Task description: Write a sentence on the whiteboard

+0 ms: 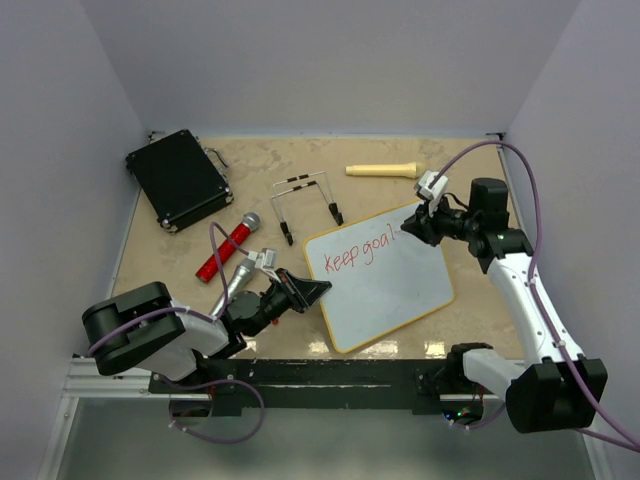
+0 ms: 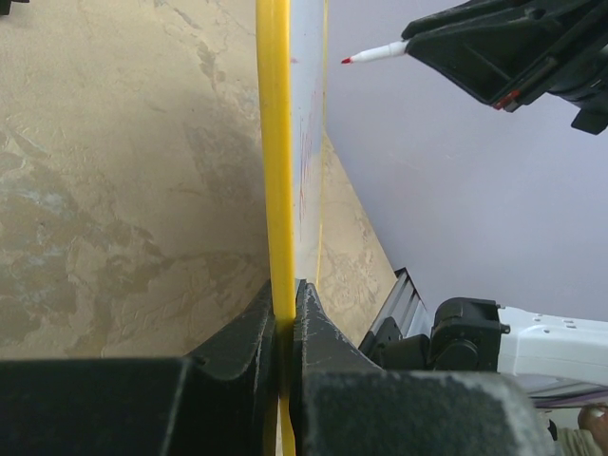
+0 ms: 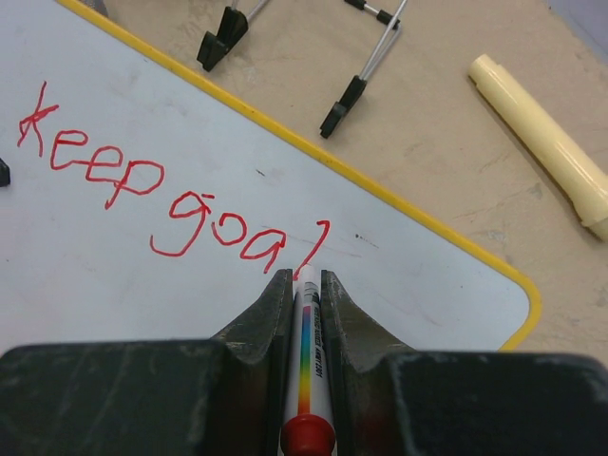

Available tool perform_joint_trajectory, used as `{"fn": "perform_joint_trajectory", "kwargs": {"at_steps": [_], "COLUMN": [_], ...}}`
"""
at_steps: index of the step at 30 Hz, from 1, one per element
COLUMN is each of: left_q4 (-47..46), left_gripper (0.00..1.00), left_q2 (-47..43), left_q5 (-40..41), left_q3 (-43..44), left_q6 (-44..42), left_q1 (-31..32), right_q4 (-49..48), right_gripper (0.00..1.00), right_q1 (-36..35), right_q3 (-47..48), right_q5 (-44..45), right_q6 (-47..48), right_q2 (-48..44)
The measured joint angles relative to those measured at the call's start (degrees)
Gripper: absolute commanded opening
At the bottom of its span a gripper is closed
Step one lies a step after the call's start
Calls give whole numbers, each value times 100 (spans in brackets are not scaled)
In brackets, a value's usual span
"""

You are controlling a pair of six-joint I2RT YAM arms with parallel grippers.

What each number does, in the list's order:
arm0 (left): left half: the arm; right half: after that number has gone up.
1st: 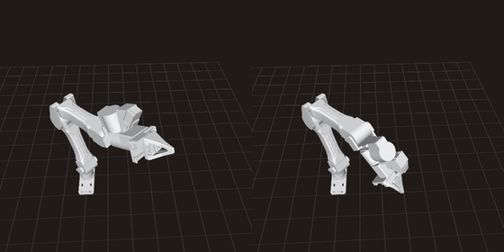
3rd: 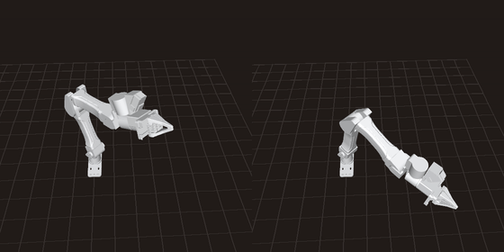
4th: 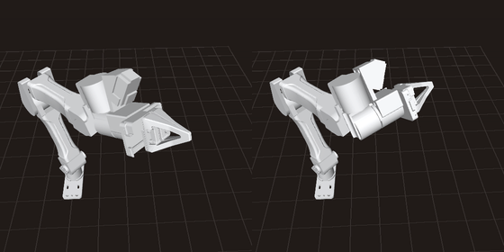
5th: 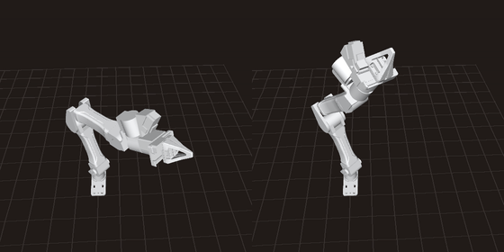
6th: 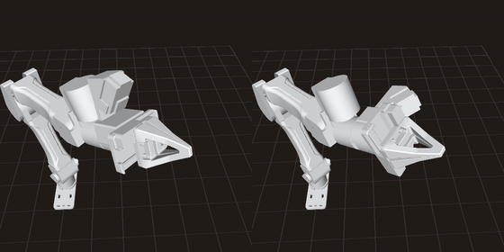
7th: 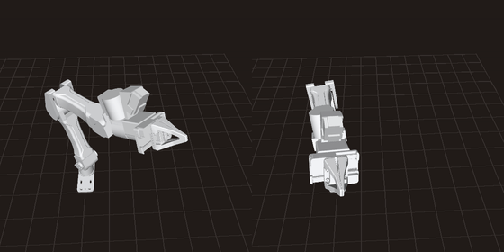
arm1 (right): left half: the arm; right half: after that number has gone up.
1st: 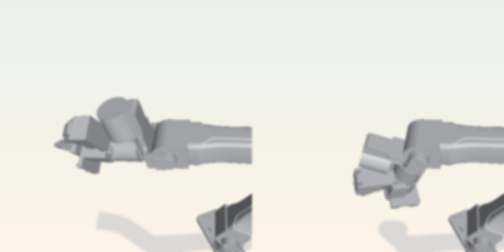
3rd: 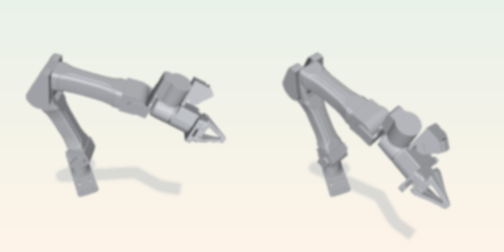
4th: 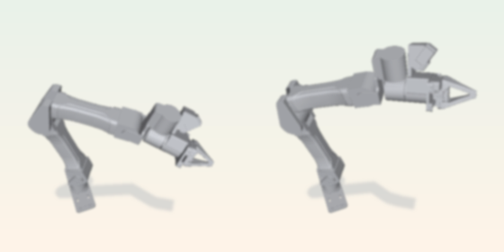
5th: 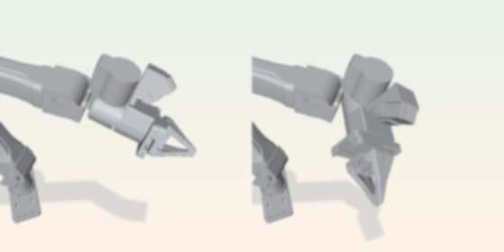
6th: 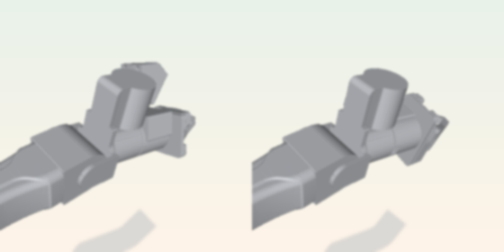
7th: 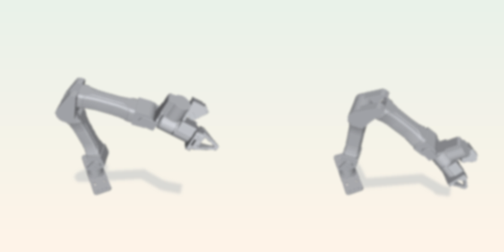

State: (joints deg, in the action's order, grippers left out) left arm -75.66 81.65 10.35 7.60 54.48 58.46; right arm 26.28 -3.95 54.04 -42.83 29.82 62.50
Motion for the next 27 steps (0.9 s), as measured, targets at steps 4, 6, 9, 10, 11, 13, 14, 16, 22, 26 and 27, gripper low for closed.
{"fn": "perform_joint_trajectory", "kwargs": {"at_steps": [4,6,9,10,11,13,14,16,22,26,27], "left_q4": [-4,-4,-4,-4,-4,-4,-4,-4,-7,-7,-7], "left_gripper": [0,0,0,0,0,0,0,0,0,0,0], "left_q2": [0,0,0,0,0,0,0,0,9,9,9], "left_q5": [-9,-11,-13,-13,-13,-13,-13,-13,-15,-20,-20], "left_q3": [0,0,0,0,0,0,0,0,0,0,0], "left_q6": [-4,-4,-7,-7,-4,-7,-4,-4,-4,-4,-4], "left_q1": [0,0,0,0,0,0,0,0,0,0,0], "right_q4": [-122,-192,-256,-280,-304,-354,-372,-402,-448,-446,-446], "right_gripper": [0,0,0,0,0,0,0,0,0,0,0], "right_q1": [0,0,0,0,0,0,0,0,2,0,0], "right_q3": [26,26,26,24,22,11,2,-15,-15,-15,-15], "right_q5": [9,35,149,181,225,299,319,363,420,413,409], "right_q6": [-116,-168,-219,-238,-249,-284,-291,-315,-323,-321,-321], "right_q2": [-170,-177,-120,-90,-57,-11,4,17,37,63,61]}}
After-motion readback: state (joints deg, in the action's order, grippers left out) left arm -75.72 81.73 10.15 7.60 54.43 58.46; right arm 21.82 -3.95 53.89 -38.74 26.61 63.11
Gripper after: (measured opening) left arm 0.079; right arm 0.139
